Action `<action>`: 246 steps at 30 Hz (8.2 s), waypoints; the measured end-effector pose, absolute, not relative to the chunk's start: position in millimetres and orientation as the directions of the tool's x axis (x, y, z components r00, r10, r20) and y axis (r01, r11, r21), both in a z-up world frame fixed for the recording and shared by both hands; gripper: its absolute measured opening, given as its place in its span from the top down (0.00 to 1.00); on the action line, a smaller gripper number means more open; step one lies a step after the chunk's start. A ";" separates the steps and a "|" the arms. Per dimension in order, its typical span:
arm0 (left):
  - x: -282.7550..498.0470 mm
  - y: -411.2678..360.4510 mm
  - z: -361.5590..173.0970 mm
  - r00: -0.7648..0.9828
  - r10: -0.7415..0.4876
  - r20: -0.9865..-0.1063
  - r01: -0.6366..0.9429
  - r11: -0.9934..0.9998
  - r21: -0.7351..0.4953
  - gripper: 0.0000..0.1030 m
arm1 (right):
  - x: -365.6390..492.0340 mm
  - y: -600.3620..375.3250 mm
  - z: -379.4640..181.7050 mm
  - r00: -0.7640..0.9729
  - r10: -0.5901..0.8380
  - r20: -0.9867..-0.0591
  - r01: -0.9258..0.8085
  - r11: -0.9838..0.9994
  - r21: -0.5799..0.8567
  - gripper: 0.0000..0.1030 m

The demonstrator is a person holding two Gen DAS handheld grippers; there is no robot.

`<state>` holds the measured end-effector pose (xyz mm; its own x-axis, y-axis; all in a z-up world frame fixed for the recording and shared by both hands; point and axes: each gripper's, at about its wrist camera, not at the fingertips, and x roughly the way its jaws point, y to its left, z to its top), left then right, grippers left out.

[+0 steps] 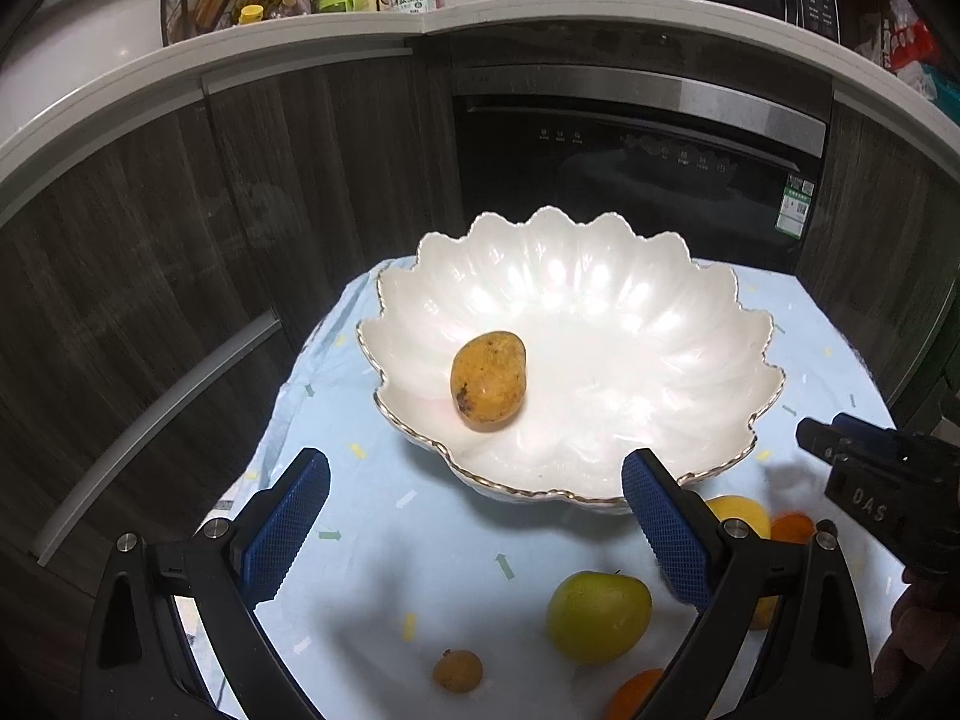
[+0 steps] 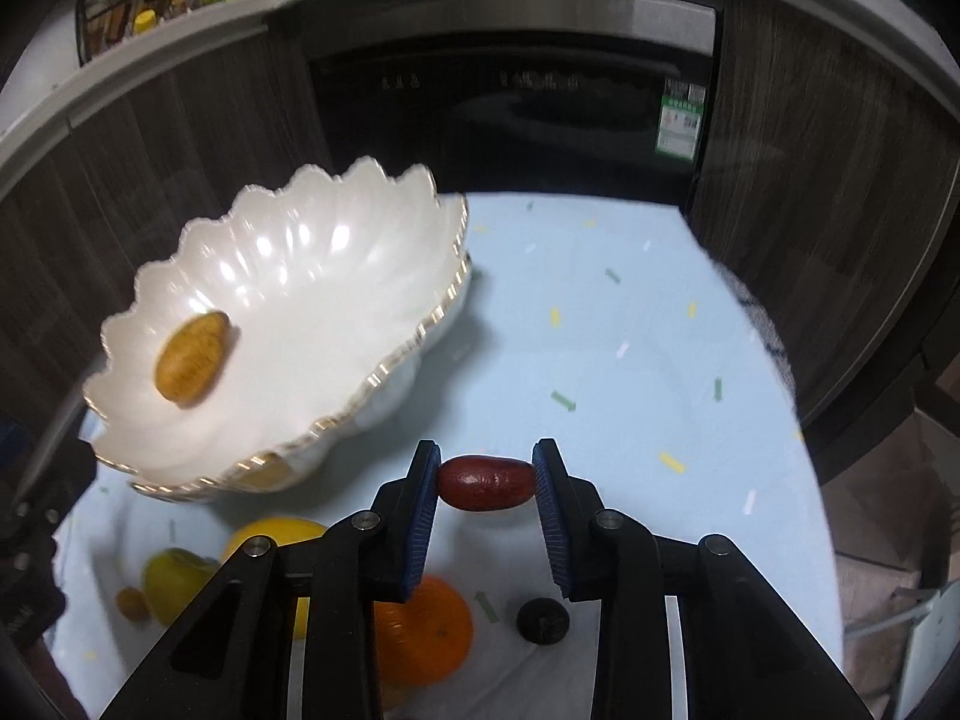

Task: Organize fruits
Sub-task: 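Carry the red date with the right gripper and drop it into the bowl, then grasp the small brown fruit with the left gripper while the right gripper grasps the orange, then carry the brown fruit with the left gripper while the right gripper lifts the orange toward the bowl, then open the left gripper over the bowl while the right gripper releases the orange into it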

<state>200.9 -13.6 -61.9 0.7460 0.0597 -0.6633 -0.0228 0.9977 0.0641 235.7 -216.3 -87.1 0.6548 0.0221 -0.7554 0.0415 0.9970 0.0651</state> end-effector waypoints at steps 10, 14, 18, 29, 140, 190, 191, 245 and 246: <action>187.7 7.3 -43.4 0.767 0.073 -0.638 -0.058 0.997 0.045 0.03 | 231.0 -189.4 -48.7 0.714 0.075 -0.696 -0.033 0.997 0.073 0.68; 186.5 16.8 -41.8 0.767 0.086 -0.636 -0.077 0.996 0.043 0.03 | 234.0 -175.4 -44.5 0.722 0.102 -0.685 -0.070 0.995 0.074 0.68; 188.5 25.8 -42.4 0.764 0.099 -0.638 -0.092 0.995 0.045 0.03 | 240.4 -164.5 -44.5 0.722 0.125 -0.680 -0.099 0.992 0.077 0.68; 197.0 34.6 -49.4 0.750 0.116 -0.651 -0.114 0.992 0.046 0.03 | 256.8 -146.9 -48.5 0.717 0.163 -0.678 -0.153 0.985 0.076 0.55; 151.7 16.2 -141.2 0.552 -0.254 -0.794 0.453 0.891 0.030 0.65 | 128.6 -107.5 -135.9 0.579 0.209 -0.788 -0.225 0.970 0.092 0.47; 124.8 -2.9 -39.3 0.670 -0.214 -0.711 0.379 0.922 0.080 0.78 | 112.7 -137.2 -32.2 0.749 0.216 -0.626 -0.200 0.975 0.097 0.56; 127.2 -4.2 -36.9 0.672 -0.215 -0.708 0.379 0.922 0.079 0.78 | 114.0 -138.8 -30.9 0.752 0.214 -0.623 -0.198 0.975 0.096 0.56; 267.6 -27.2 -65.3 0.619 -0.208 -0.757 0.361 0.932 0.039 0.78 | 262.3 -166.4 -46.6 0.719 0.201 -0.666 -0.184 0.978 0.097 0.56; 268.1 -27.0 -66.3 0.616 -0.209 -0.759 0.360 0.932 0.036 0.78 | 262.8 -166.4 -47.8 0.716 0.200 -0.669 -0.182 0.978 0.097 0.56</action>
<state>268.1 -27.0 -66.3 0.6165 -0.2089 -0.7591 0.3605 0.9321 0.0362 262.8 -166.4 -47.8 0.7162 0.1998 -0.6687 -0.1822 0.9784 0.0972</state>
